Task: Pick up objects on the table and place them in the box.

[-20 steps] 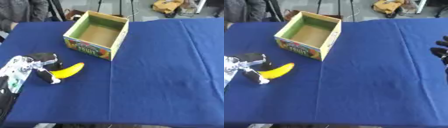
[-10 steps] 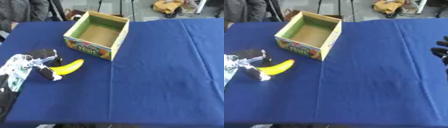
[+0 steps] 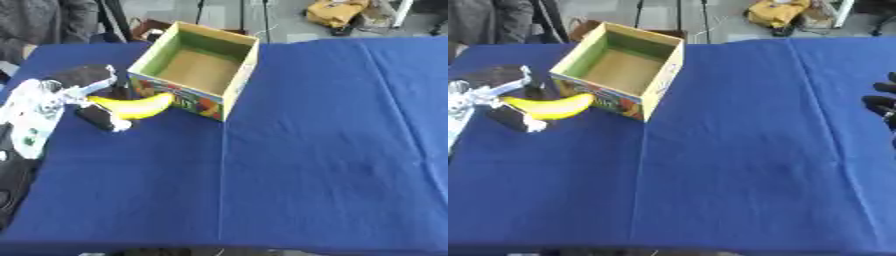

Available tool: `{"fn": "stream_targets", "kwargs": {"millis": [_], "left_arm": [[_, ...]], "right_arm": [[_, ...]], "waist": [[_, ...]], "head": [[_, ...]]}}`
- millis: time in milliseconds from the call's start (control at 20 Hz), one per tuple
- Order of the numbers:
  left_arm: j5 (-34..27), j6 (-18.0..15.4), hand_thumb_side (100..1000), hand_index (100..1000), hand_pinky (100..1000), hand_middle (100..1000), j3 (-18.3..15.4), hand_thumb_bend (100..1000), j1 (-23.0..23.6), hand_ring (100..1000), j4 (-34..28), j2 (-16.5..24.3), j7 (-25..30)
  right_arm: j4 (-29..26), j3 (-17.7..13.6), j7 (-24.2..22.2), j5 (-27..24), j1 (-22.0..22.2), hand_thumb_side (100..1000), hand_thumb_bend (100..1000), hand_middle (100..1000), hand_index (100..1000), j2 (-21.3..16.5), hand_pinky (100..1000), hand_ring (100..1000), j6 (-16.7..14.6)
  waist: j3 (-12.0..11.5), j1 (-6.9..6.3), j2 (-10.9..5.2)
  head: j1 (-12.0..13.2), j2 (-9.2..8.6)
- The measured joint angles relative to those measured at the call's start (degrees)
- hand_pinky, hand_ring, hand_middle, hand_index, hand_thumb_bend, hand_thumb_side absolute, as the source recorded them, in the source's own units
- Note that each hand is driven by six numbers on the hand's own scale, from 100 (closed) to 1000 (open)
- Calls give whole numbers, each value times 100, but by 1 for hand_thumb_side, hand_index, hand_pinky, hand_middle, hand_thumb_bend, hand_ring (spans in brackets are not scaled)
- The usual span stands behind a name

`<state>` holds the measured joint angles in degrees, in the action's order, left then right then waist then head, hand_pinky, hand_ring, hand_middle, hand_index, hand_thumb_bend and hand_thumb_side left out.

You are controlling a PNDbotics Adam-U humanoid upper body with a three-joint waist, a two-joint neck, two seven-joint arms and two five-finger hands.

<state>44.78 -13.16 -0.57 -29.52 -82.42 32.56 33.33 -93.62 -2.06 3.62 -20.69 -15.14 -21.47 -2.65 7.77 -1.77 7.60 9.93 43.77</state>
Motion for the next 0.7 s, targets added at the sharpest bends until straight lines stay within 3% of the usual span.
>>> {"fn": "stream_targets", "kwargs": {"millis": [300, 700], "left_arm": [[-314, 162, 397, 498, 634, 415, -156, 411, -572, 458, 245, -70, -221], [-47, 491, 408, 499, 637, 417, -214, 446, -1448, 471, 1174, -331, -731]], "right_arm": [[1, 1, -8, 0, -1, 909, 100, 689, 809, 0, 818, 676, 3], [2, 38, -43, -3, -44, 909, 100, 689, 808, 4, 818, 676, 9]], "waist": [[39, 19, 1], [155, 48, 16]], "head": [[4, 0], [76, 0]]}}
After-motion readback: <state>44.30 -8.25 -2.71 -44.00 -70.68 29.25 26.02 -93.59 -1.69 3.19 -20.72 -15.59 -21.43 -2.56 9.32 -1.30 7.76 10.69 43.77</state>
